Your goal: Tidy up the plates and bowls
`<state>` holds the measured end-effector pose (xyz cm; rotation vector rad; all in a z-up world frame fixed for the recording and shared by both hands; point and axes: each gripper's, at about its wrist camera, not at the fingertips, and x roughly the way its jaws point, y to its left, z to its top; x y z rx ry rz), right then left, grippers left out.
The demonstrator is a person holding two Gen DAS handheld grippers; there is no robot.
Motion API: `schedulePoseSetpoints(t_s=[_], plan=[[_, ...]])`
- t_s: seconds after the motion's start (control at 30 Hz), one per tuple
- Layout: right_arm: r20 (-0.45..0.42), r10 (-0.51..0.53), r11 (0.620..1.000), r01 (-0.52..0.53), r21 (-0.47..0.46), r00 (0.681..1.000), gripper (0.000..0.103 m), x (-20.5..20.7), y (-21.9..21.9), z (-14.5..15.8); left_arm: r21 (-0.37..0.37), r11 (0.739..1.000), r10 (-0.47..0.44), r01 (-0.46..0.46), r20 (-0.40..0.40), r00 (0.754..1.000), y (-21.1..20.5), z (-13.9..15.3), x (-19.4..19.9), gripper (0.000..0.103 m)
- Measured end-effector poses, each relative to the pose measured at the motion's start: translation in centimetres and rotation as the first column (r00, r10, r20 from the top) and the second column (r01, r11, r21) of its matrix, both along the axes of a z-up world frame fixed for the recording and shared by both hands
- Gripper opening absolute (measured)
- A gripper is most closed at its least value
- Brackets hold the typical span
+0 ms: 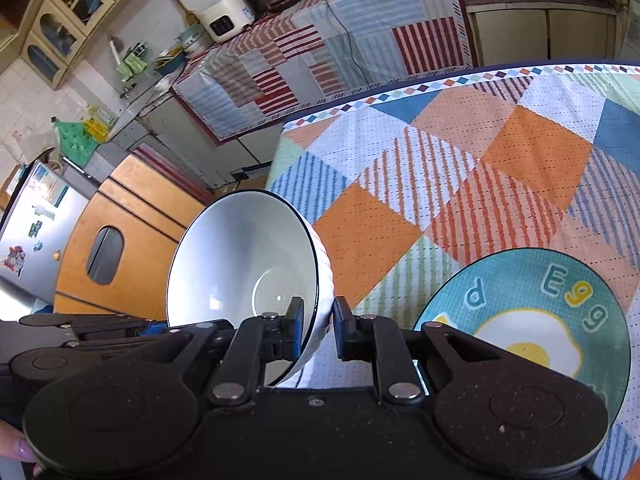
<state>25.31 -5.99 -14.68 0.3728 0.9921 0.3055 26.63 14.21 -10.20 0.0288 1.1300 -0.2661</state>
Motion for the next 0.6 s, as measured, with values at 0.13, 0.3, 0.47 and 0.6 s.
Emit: schedulePoseSetpoints(t_s=[0.13,0.3,0.47,0.6], plan=[[0.001,0.03,0.999,-0.03,0.016,1.0,0.019,-1.4,1.1,0.5,0.019,1.0,0.008,-0.008,-0.005,1.0,1.2,0.8,-2.1,0.014],[0.009,0.054,0.998,-0.054,0.009,0.998,0.019,-3.0,2.5,0.7,0.019,1.0,0.022,-0.022,-0.004,1.0,2.7,1.0,-3.8,0.015],[-0.006,0.069,0.997,-0.069,0.017,0.998,0.019,-3.5,3.4,-0.2,0.043,0.999,0.029,-0.029,-0.014,0.999,3.3,0.3,-4.4,0.015],[0.005,0.093,0.996,-0.093,-0.002,0.996,0.019,-3.4,4.2,-1.1,0.047,0.998,0.041,-0.04,-0.021,0.999,4.0,-0.7,-4.3,0.015]])
